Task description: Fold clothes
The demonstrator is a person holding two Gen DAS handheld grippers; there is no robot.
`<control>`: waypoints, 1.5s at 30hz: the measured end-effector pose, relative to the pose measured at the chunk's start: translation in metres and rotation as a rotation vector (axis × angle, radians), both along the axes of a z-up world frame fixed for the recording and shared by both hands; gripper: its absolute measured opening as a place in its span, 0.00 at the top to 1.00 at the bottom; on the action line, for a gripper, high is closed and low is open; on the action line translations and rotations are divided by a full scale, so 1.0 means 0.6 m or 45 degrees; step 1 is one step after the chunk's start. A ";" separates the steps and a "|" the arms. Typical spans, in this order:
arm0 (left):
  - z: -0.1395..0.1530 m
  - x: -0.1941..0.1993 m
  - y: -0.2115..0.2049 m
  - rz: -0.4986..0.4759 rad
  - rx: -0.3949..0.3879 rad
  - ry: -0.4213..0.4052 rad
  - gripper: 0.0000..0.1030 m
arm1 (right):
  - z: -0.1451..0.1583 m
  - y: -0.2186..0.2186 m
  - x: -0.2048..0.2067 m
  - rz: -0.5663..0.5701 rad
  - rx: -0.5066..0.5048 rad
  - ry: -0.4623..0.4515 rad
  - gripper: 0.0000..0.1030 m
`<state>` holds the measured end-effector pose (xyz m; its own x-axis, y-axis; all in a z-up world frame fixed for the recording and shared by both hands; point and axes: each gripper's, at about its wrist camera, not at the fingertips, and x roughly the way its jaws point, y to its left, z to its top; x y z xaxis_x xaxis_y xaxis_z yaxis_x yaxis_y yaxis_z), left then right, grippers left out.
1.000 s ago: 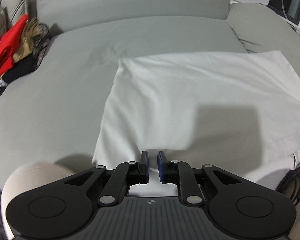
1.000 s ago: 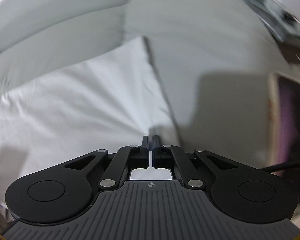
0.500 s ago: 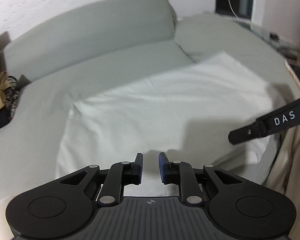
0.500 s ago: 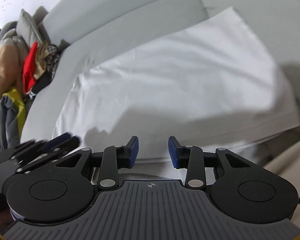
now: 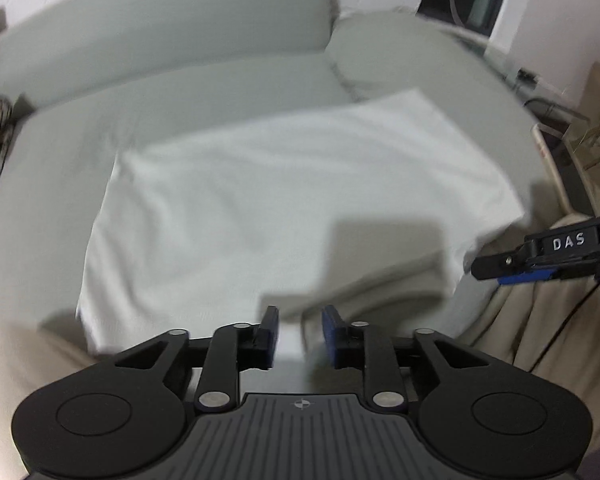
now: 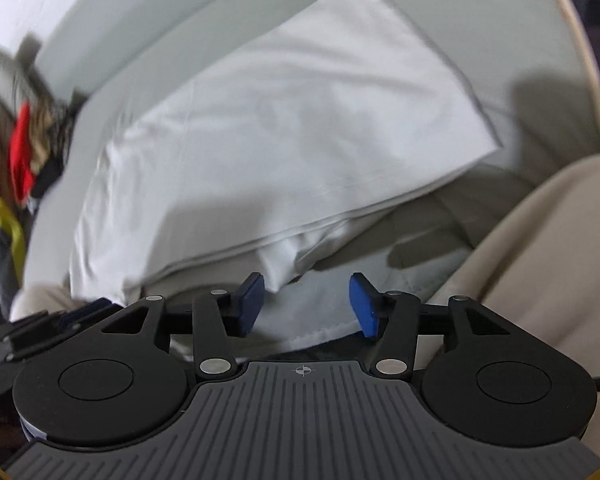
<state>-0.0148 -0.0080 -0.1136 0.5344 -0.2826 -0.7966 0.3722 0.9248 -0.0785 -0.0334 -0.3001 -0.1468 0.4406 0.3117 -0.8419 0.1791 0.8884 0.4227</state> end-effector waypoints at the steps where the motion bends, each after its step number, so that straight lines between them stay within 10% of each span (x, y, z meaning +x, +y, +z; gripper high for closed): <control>1: 0.000 0.006 -0.004 0.000 -0.007 -0.023 0.72 | 0.003 -0.012 -0.005 -0.041 0.013 -0.019 0.48; 8: -0.047 0.042 -0.032 0.002 0.035 -0.040 0.76 | 0.004 -0.078 -0.021 -0.334 0.028 -0.177 0.44; 19: -0.054 0.041 -0.015 0.041 0.000 -0.025 0.70 | -0.054 -0.103 0.008 -0.586 0.086 -0.126 0.45; 36: -0.061 0.047 -0.007 0.028 -0.032 -0.012 0.69 | -0.095 -0.124 0.022 -0.503 0.143 -0.380 0.38; 38: -0.061 0.047 -0.006 0.027 -0.034 -0.011 0.69 | -0.093 -0.116 0.023 -0.483 0.084 -0.369 0.45; 41: -0.061 0.047 -0.006 0.026 -0.038 -0.010 0.69 | -0.088 -0.112 0.020 -0.470 0.047 -0.356 0.87; 45: -0.061 0.048 -0.005 0.020 -0.035 -0.005 0.69 | -0.059 -0.104 0.013 -0.487 0.028 -0.356 0.93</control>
